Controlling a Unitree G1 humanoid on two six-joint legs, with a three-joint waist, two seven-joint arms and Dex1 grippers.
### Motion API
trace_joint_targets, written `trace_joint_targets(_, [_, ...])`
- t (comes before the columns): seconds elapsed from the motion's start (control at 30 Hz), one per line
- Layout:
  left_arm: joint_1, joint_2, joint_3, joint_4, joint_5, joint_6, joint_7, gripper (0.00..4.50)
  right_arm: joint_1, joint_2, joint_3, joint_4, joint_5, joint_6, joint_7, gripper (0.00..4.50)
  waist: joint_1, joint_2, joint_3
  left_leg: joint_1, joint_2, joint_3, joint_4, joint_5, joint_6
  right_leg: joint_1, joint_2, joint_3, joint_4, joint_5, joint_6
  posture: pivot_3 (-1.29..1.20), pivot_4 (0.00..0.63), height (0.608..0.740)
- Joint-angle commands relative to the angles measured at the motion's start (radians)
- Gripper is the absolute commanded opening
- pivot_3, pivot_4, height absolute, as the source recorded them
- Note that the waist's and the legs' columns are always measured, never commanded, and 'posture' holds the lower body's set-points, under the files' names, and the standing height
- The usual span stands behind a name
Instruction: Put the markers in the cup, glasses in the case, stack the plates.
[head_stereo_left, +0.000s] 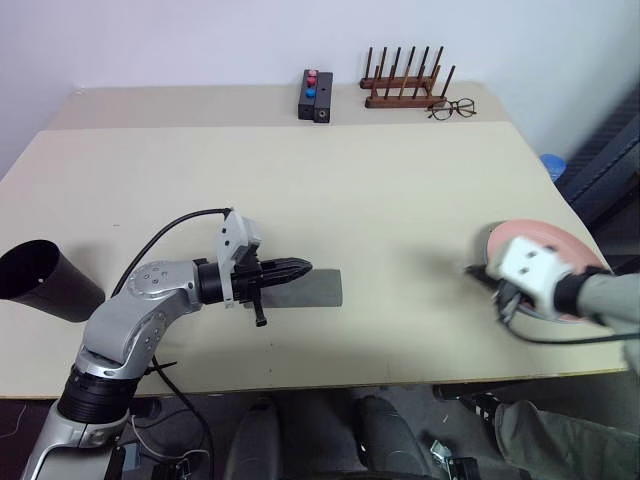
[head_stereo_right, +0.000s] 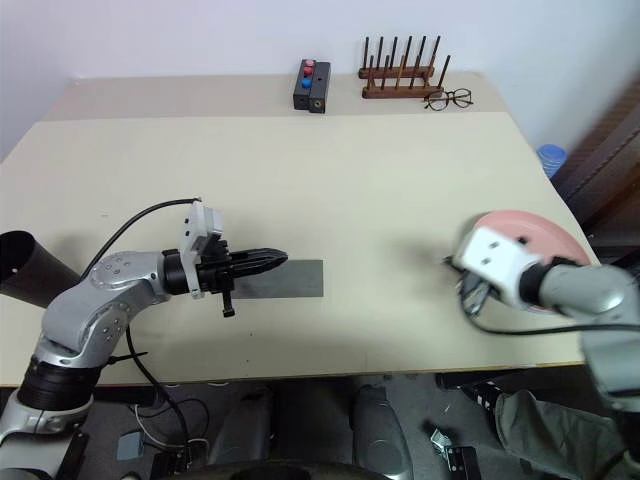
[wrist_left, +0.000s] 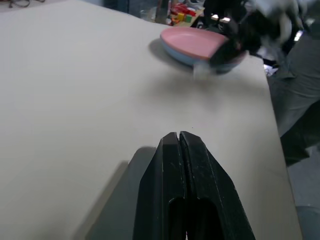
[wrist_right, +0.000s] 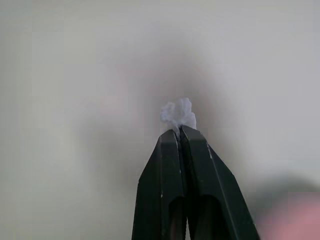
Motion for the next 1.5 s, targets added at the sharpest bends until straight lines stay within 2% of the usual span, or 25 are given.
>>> trace_joint_targets(0.03, [0.012,0.005,0.027,-0.032,-0.002,-0.019,0.004,0.00,-0.006,-0.037,-0.043,0.112,-0.046,-0.085,-0.016,0.04,0.001,0.000,0.000,0.000,0.000,0.000,0.000,0.000,0.000,0.000,0.000,0.000,0.000,0.000,0.000,0.00,0.150,0.740])
trace_joint_targets(0.17, [0.027,0.008,0.035,-0.037,0.004,-0.021,0.017,0.00,-0.029,-0.065,-0.005,0.275,-0.112,-0.160,-0.045,0.04,-0.003,0.000,0.000,0.000,0.000,0.000,0.000,0.000,0.000,0.000,0.000,0.000,0.000,0.000,0.000,0.00,0.150,0.740])
trace_joint_targets(0.2, [0.031,0.008,0.040,-0.042,0.002,-0.019,0.022,0.00,-0.037,-0.068,0.003,0.298,-0.110,-0.167,-0.036,0.27,-0.004,0.000,0.000,0.000,0.000,0.001,0.000,0.000,0.000,0.000,0.000,0.000,0.000,0.000,0.000,0.00,0.150,0.740])
trace_joint_targets(0.27, [0.038,0.010,0.047,-0.049,0.000,-0.018,0.029,0.00,-0.052,-0.069,0.013,0.322,-0.105,-0.176,-0.023,0.88,-0.006,0.000,0.000,0.000,0.000,0.001,0.000,0.000,0.000,0.000,0.000,0.001,0.000,0.000,0.000,0.00,0.150,0.740])
trace_joint_targets(0.43, [0.057,0.014,0.054,-0.051,0.021,-0.007,0.077,0.00,-0.136,-0.036,0.043,0.325,-0.087,-0.199,-0.032,3.13,-0.008,0.001,0.000,0.000,0.000,0.001,0.000,0.000,0.001,-0.001,0.000,0.002,0.000,0.000,0.000,0.00,0.150,0.740])
trace_joint_targets(0.6, [0.100,-0.006,0.090,-0.052,0.100,-0.056,0.193,0.00,-0.208,0.086,0.056,0.220,0.065,-0.152,0.012,3.13,-0.005,0.001,0.000,0.000,0.000,0.001,-0.001,0.000,0.001,-0.001,0.001,0.002,0.000,0.000,0.001,0.00,0.150,0.740])
trace_joint_targets(0.83, [0.288,0.005,0.265,-0.093,0.123,-0.122,0.257,0.00,-0.253,0.230,0.135,0.144,0.161,-0.111,0.023,3.13,-0.005,0.001,0.000,0.001,0.000,0.001,-0.001,-0.001,0.001,-0.001,0.001,0.002,0.001,0.000,0.001,0.00,0.150,0.740])
trace_joint_targets(1.1, [0.440,0.015,0.350,-0.129,0.142,-0.171,0.258,0.00,-0.274,0.247,0.139,0.256,0.186,-0.148,0.068,3.13,0.002,0.000,0.000,0.000,0.000,0.002,0.000,-0.001,0.001,-0.001,0.000,0.002,0.000,0.000,0.000,0.00,0.150,0.740])
trace_joint_targets(1.33, [0.423,-0.031,0.349,-0.142,0.144,-0.168,0.320,0.00,-0.305,0.246,0.131,0.375,0.175,-0.211,0.090,3.13,-0.005,0.000,0.000,0.000,0.000,0.002,-0.001,-0.001,0.001,-0.001,0.000,0.002,0.000,0.000,0.000,0.00,0.150,0.740])
trace_joint_targets(1.5, [0.478,-0.026,0.398,-0.204,0.121,-0.156,0.324,0.00,-0.312,0.261,0.127,0.394,0.207,-0.194,0.095,3.13,-0.006,0.000,0.000,0.000,0.000,0.002,-0.001,-0.001,0.001,-0.002,0.000,0.002,0.000,0.000,0.000,0.00,0.150,0.740])
